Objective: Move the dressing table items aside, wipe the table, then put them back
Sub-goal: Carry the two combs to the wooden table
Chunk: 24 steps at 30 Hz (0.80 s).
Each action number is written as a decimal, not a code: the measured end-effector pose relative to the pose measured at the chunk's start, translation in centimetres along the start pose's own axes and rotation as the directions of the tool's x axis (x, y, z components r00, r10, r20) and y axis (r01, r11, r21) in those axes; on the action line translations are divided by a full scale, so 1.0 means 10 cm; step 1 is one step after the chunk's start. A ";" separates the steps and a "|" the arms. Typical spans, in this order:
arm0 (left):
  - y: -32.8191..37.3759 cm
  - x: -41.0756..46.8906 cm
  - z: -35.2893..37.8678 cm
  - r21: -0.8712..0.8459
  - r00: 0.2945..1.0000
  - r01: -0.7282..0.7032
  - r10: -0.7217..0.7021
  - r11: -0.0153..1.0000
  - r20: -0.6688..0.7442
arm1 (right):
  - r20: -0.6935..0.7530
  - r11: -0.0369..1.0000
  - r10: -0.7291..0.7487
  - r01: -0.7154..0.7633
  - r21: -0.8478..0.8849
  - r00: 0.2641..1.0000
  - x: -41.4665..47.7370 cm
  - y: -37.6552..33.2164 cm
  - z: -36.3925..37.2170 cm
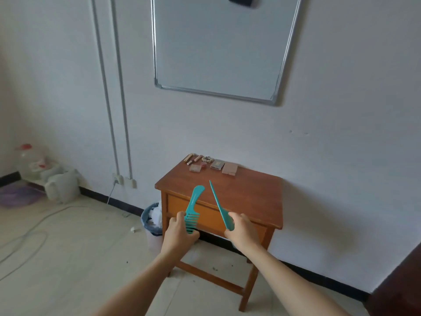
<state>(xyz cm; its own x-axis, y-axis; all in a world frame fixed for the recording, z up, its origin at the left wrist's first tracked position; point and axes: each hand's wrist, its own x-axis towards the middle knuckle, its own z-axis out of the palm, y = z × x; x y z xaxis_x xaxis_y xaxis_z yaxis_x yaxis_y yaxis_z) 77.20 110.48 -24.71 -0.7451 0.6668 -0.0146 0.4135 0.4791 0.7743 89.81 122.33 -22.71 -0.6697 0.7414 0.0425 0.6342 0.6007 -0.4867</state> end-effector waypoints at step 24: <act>0.56 3.16 1.48 -0.028 0.907 -0.223 0.218 0.974 0.361 | -0.030 0.827 0.562 -0.562 0.026 0.826 2.62 1.07 0.16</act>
<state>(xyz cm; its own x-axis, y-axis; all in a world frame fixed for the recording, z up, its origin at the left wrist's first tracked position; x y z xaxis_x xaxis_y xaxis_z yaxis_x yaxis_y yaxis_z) 63.69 142.66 -30.17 -0.3967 0.9150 -0.0731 0.5544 0.3023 0.7754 78.42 147.71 -28.16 -0.1849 0.9596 -0.2122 0.8904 0.0722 -0.4493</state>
